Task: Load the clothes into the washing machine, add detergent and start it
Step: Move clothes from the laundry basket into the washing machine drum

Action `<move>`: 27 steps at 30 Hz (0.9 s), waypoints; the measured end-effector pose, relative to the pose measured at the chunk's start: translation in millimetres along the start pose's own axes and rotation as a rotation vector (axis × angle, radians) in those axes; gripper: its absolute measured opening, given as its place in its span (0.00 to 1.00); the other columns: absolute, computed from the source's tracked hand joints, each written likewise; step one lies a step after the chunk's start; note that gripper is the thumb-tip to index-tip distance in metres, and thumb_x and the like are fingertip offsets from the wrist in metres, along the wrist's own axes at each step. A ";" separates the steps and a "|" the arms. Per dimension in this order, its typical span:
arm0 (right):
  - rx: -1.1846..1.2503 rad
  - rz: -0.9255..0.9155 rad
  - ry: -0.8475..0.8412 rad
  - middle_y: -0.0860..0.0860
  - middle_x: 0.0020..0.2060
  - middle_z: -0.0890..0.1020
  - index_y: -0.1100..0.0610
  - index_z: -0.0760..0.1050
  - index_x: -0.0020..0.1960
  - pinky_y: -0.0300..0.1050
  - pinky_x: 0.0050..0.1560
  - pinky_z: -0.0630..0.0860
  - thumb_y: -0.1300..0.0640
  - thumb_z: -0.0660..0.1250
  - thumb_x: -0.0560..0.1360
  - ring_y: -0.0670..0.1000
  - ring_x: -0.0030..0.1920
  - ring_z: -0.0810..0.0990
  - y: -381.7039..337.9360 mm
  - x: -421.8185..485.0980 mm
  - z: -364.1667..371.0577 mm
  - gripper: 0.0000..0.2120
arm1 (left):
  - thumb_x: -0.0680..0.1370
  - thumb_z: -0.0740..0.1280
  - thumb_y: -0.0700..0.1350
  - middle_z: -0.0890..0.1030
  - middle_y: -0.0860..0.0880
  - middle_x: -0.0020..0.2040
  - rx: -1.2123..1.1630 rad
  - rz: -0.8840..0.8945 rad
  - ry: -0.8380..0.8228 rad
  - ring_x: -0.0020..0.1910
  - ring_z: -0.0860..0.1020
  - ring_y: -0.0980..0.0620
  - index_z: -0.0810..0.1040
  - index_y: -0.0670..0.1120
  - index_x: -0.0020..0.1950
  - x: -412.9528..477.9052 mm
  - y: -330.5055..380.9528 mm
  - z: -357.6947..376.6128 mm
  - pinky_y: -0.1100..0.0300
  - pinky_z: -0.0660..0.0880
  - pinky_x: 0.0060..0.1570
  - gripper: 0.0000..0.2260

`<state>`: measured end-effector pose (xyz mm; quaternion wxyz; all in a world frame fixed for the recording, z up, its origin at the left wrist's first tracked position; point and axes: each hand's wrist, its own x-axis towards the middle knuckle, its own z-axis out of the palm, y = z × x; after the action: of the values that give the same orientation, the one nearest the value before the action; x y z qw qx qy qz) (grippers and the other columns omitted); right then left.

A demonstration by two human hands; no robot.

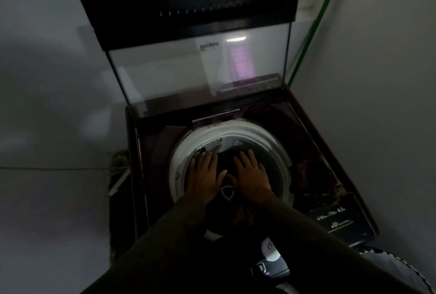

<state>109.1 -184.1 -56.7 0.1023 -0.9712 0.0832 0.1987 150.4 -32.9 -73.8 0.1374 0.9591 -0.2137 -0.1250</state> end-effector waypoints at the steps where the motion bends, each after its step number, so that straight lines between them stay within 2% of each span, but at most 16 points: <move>1: -0.020 0.011 -0.004 0.52 0.80 0.45 0.52 0.48 0.80 0.62 0.76 0.49 0.36 0.48 0.80 0.55 0.78 0.36 2.9 -2.2 -1.4 0.33 | 0.77 0.41 0.64 0.66 0.44 0.76 0.031 -0.010 -0.010 0.77 0.60 0.46 0.65 0.44 0.76 -0.9 2.9 -2.4 0.44 0.54 0.75 0.36; 5: -0.064 0.077 0.069 0.52 0.79 0.40 0.47 0.43 0.80 0.64 0.76 0.42 0.28 0.29 0.68 0.55 0.77 0.32 24.3 -25.5 -14.4 0.44 | 0.82 0.45 0.62 0.58 0.48 0.79 0.074 0.049 0.046 0.79 0.52 0.48 0.59 0.48 0.78 -1.8 31.5 -12.8 0.46 0.47 0.77 0.30; 8: -0.058 0.110 0.140 0.52 0.79 0.40 0.47 0.43 0.80 0.65 0.75 0.41 0.26 0.26 0.65 0.55 0.77 0.31 48.2 -46.8 -26.4 0.48 | 0.79 0.40 0.64 0.58 0.47 0.79 0.014 0.127 0.051 0.79 0.51 0.48 0.59 0.47 0.78 1.6 60.5 -16.7 0.47 0.45 0.77 0.33; 11: -0.063 0.155 0.194 0.52 0.79 0.39 0.47 0.41 0.80 0.66 0.75 0.41 0.27 0.32 0.71 0.56 0.77 0.31 77.4 -70.0 -39.9 0.42 | 0.83 0.46 0.61 0.56 0.48 0.80 0.030 0.201 0.058 0.79 0.50 0.49 0.57 0.48 0.79 3.0 97.1 -19.5 0.45 0.46 0.77 0.28; 13: -0.065 0.193 0.222 0.53 0.79 0.37 0.46 0.39 0.79 0.66 0.75 0.40 0.29 0.34 0.74 0.56 0.77 0.31 98.3 -86.1 -47.6 0.39 | 0.82 0.45 0.62 0.57 0.48 0.80 0.023 0.248 0.072 0.79 0.50 0.49 0.57 0.48 0.79 1.9 123.9 -21.1 0.44 0.47 0.77 0.29; 17: -0.052 0.278 0.275 0.52 0.79 0.39 0.47 0.41 0.80 0.66 0.75 0.42 0.29 0.30 0.70 0.56 0.77 0.31 140.2 -117.9 -58.7 0.42 | 0.79 0.39 0.67 0.53 0.49 0.80 -0.017 0.355 0.079 0.79 0.46 0.49 0.53 0.52 0.80 -1.6 175.8 -15.1 0.44 0.44 0.77 0.33; 24: -0.013 0.404 0.294 0.54 0.79 0.37 0.47 0.37 0.79 0.67 0.75 0.45 0.30 0.27 0.66 0.58 0.77 0.31 210.9 -183.4 -52.0 0.44 | 0.77 0.34 0.66 0.49 0.49 0.81 0.051 0.535 0.051 0.79 0.42 0.50 0.50 0.51 0.80 -22.9 260.1 11.7 0.44 0.41 0.77 0.35; 27: 0.019 0.466 0.294 0.54 0.79 0.37 0.47 0.37 0.79 0.67 0.75 0.45 0.29 0.33 0.72 0.57 0.77 0.31 240.0 -211.0 -39.1 0.40 | 0.78 0.34 0.66 0.49 0.49 0.81 0.093 0.587 0.014 0.79 0.41 0.50 0.49 0.51 0.80 -37.2 294.9 26.3 0.44 0.41 0.77 0.34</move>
<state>-116.5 -399.4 23.7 0.0496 -0.9432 0.3204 0.0729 -0.9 -278.7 1.9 0.1248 0.8624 -0.4865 -0.0634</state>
